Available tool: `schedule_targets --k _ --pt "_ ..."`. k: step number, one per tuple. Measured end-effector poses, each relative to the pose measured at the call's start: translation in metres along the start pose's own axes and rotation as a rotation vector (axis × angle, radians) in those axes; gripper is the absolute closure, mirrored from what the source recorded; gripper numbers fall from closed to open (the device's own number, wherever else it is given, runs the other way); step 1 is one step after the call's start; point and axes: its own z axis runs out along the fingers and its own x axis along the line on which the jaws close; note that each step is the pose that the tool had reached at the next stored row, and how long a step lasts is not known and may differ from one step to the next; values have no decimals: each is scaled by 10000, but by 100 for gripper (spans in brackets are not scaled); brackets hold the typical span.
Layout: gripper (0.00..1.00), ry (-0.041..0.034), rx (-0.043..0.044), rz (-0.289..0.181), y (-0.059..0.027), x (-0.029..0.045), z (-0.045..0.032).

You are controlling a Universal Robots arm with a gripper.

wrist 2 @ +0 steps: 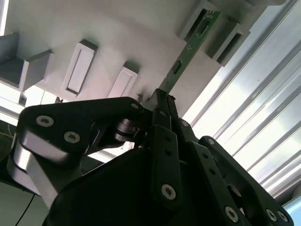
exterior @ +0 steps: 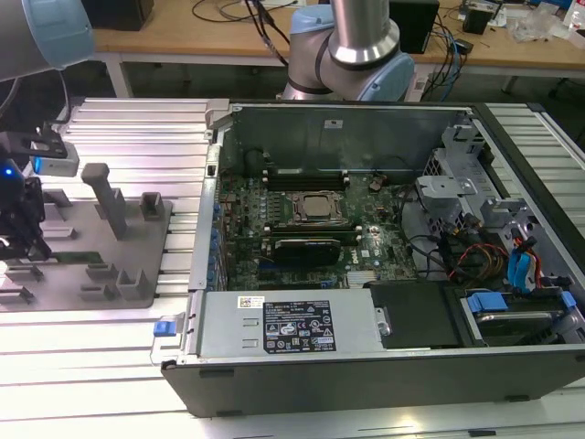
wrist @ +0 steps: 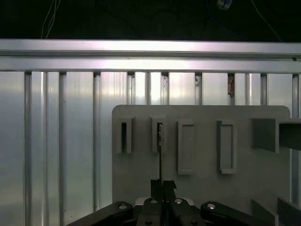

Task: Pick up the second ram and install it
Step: 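Pick up the second ram and move it above second insertion slot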

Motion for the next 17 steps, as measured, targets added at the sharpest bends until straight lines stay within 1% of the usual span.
schedule_targets --k 2,4,5,7,8,11,13,14,17 --pt "91 0 0 0 0 -2 -78" --pt "91 0 0 0 1 -2 -102" --pt "91 0 0 0 1 -3 -134" --pt "91 0 0 0 1 -5 -168" --pt "91 0 0 0 2 -6 -232" --pt "91 -1 0 0 2 -13 -354" --pt "91 0 0 0 2 -16 -397" --pt "91 0 0 0 3 -20 -432" --pt "91 4 -1 0 4 -29 -597"
